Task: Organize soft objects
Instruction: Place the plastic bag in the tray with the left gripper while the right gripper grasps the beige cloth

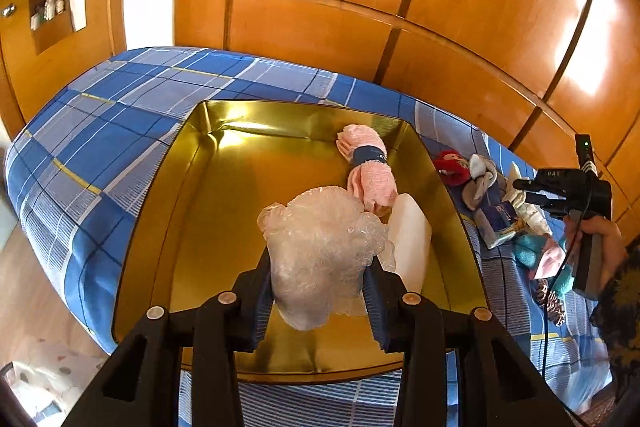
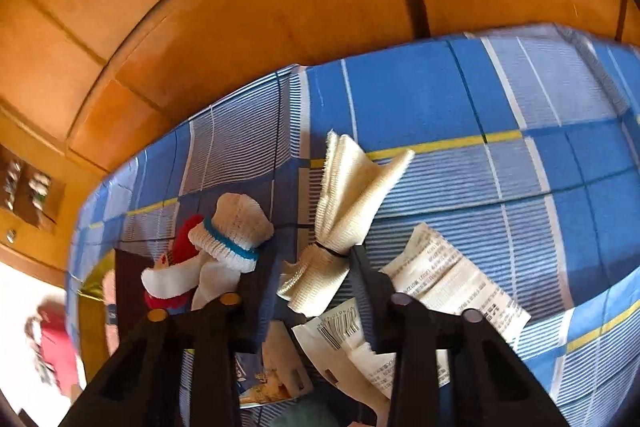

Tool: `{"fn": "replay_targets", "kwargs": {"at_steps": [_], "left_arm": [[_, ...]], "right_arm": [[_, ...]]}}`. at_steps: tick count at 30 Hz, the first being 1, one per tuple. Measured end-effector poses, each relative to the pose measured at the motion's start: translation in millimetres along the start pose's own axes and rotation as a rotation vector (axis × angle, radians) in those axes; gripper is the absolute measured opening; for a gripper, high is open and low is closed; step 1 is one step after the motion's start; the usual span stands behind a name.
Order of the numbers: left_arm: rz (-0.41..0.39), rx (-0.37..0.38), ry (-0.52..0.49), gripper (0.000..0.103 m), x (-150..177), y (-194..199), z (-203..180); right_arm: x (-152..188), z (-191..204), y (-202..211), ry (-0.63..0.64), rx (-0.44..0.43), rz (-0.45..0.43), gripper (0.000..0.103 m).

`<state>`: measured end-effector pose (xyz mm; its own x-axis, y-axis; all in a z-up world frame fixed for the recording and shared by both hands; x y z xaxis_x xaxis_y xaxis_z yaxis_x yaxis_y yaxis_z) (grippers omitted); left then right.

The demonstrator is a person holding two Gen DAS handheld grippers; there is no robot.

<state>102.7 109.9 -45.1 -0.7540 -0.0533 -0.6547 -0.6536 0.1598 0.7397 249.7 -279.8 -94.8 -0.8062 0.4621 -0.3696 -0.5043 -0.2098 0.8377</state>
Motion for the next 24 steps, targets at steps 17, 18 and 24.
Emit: {"fn": "replay_targets", "kwargs": {"at_steps": [17, 18, 24], "left_arm": [[0.001, -0.057, 0.003, 0.041, 8, 3, 11], [-0.002, -0.063, -0.001, 0.041, 8, 4, 11], [-0.013, -0.087, -0.025, 0.041, 10, 10, 8]], "right_arm": [[85, 68, 98, 0.4, -0.149, -0.08, 0.018], [95, 70, 98, 0.416, -0.165, -0.062, 0.018], [151, 69, 83, 0.473, -0.186, 0.039, 0.018]]}}
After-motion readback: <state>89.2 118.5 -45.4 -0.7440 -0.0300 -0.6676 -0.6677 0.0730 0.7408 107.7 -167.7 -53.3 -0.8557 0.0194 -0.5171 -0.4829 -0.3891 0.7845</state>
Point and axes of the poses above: each gripper's, at about its wrist camera, not at the fingertips, and y roughly against the way its jaws point, z to its left, x to its underside, the point moved 6 cm from there along -y, roughly the way its jaws point, and after that the axes turned 4 degrees about -y, right-handed, at the moved point
